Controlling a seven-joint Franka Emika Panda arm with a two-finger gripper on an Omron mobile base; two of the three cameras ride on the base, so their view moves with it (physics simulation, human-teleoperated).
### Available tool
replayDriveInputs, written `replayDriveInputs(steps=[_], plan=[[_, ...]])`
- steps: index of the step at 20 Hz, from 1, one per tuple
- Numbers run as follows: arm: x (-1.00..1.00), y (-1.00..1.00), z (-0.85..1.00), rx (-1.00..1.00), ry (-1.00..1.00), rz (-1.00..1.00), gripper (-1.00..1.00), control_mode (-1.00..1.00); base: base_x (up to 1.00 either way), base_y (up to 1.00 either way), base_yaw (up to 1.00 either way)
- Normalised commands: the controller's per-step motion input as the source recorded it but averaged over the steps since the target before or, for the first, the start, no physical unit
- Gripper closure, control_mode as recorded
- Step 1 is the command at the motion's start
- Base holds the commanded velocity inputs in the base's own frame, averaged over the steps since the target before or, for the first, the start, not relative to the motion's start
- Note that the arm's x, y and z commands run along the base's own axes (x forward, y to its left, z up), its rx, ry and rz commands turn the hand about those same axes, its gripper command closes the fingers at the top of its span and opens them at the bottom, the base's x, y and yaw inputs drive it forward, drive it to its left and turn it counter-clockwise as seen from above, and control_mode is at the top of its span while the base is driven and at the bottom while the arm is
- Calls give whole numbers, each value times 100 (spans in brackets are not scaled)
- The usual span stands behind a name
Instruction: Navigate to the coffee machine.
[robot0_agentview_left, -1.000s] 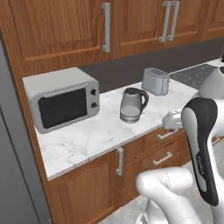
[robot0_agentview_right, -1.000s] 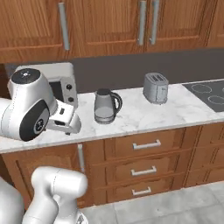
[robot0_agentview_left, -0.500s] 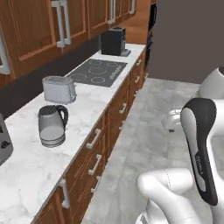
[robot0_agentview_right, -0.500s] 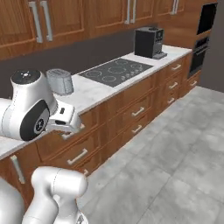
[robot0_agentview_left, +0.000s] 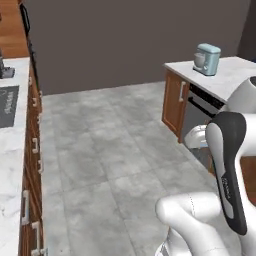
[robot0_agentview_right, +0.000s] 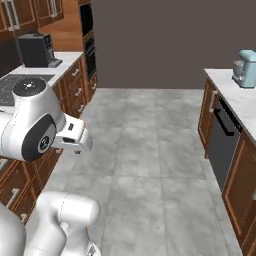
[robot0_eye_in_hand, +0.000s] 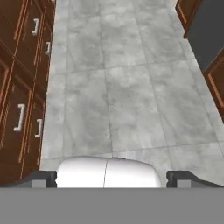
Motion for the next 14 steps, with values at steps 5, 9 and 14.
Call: replayDriveInputs(steps=[5, 9, 14], plan=[[0, 0, 0, 0, 0, 0, -100, 100, 1, 0, -67], [0, 0, 0, 0, 0, 0, -100, 100, 5, 1, -51], [0, 0, 0, 0, 0, 0, -100, 100, 32, 21, -21]])
